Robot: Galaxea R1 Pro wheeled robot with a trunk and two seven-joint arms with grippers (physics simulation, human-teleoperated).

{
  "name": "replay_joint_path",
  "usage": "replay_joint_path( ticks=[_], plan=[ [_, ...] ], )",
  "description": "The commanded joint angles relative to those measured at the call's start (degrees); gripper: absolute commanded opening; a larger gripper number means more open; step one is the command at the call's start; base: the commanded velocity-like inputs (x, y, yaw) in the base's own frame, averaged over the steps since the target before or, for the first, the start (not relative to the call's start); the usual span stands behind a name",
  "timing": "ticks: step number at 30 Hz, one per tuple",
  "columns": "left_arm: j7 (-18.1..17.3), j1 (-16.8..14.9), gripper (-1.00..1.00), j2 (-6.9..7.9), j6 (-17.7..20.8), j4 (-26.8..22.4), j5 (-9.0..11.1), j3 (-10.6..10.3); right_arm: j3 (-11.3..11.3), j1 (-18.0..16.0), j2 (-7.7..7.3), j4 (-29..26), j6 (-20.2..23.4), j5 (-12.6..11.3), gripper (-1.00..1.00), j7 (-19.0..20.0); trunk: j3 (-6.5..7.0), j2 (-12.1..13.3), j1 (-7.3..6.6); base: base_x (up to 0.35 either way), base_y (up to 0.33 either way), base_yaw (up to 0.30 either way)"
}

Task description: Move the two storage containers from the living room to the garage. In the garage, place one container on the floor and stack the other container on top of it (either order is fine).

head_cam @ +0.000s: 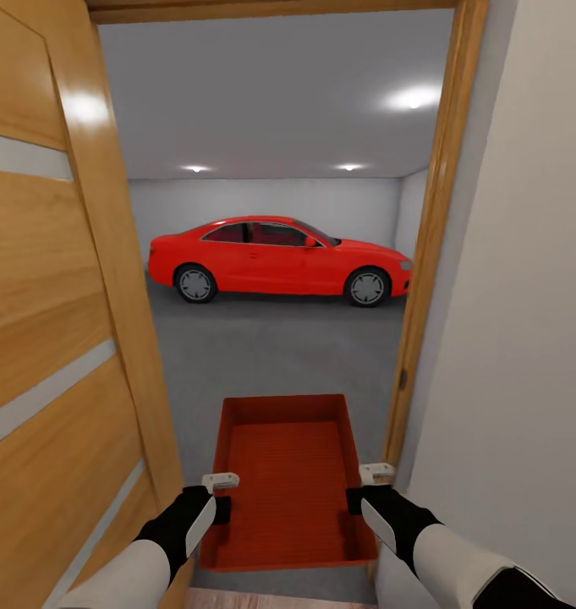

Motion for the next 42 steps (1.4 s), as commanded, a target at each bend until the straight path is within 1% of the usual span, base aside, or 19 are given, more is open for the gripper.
replay_joint_path(
  ticks=[1,8,22,42],
  plan=[
    [0.8,0.0,-1.0,2.87,0.5,0.5,-0.9,-0.3,0.6,-0.1,-0.04,-0.3,-1.6,-0.1,-1.0,-0.4,-0.01,0.0,0.02,0.0,0.099,0.0],
    [0.9,0.0,-1.0,2.87,0.5,0.5,-0.9,-0.3,0.6,-0.1,-0.13,-0.3,-1.6,-0.1,-1.0,-0.4,-0.01,0.0,0.02,0.0,0.022,-0.001],
    [0.9,0.0,-1.0,2.87,0.5,0.5,-0.9,-0.3,0.6,-0.1,-0.1,-0.3,-1.6,-0.1,-1.0,-0.4,-0.01,0.0,0.02,0.0,0.0,-0.125],
    [0.9,0.0,-1.0,2.79,0.5,0.5,-0.9,-0.3,0.6,-0.1,-0.07,-0.3,-1.6,-0.1,-1.0,-0.4,-0.01,0.0,0.02,0.0,0.0,-0.003]
  ],
)
